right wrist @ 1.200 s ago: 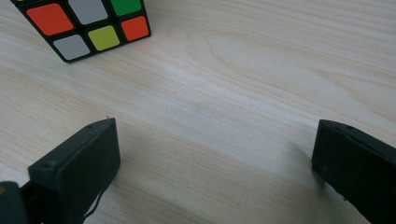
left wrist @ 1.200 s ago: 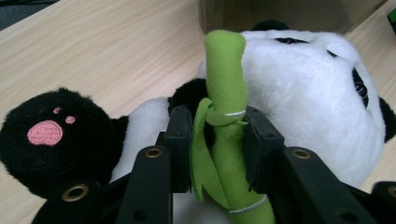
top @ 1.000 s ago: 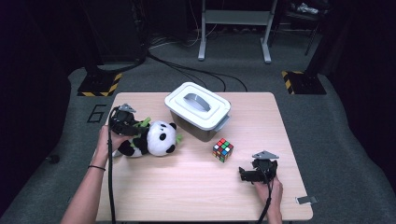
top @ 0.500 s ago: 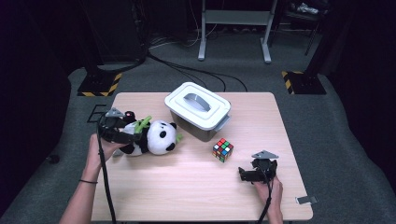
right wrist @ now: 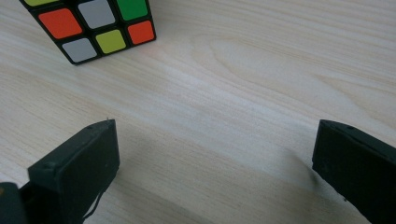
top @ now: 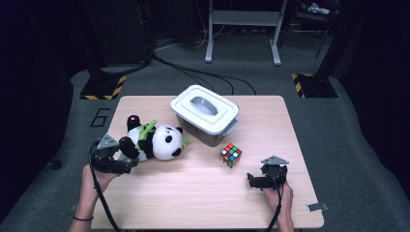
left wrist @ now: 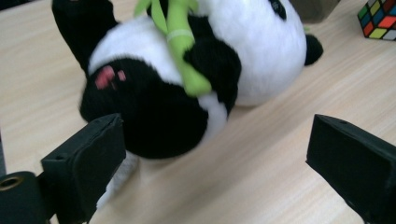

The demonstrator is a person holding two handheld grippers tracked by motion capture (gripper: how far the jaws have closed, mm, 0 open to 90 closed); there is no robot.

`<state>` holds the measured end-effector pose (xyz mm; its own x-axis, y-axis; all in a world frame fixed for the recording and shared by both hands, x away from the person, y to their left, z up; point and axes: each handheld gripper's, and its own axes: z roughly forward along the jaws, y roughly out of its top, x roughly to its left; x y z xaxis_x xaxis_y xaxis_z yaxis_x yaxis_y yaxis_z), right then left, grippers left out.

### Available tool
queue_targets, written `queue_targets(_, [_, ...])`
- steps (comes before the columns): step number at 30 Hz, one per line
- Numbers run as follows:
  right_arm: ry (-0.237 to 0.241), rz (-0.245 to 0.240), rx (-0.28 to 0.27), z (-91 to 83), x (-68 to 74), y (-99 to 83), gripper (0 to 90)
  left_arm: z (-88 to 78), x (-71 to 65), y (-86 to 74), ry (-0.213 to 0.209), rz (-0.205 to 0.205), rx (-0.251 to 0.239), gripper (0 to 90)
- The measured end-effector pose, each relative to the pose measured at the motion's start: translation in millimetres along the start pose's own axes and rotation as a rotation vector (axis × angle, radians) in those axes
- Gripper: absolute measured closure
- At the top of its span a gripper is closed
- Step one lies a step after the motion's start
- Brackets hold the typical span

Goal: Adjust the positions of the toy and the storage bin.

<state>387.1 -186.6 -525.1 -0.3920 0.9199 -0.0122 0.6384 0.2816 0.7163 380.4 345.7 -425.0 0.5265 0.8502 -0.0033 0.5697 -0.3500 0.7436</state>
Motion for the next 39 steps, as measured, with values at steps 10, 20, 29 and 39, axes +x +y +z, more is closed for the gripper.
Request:
queue_targets(10, [0.051,-0.012,-0.036,-6.9,8.6,12.7,0.0,18.8,-13.5,-53.2,0.012,-0.039,0.057,0.1])
queue_targets(20, [0.103,-0.101,-0.053,1.4,30.6,37.3,0.0,45.1,-21.4,-93.9,0.024,-0.088,0.079,0.0])
queue_targets(29, [0.153,-0.161,-0.059,19.6,43.0,63.1,0.0,48.2,-26.6,-99.6,0.071,-0.060,0.041,0.0])
queue_targets(39, [0.192,-0.163,-0.040,40.1,44.0,78.5,14.3,48.3,-26.3,-99.6,0.069,-0.057,0.041,0.0])
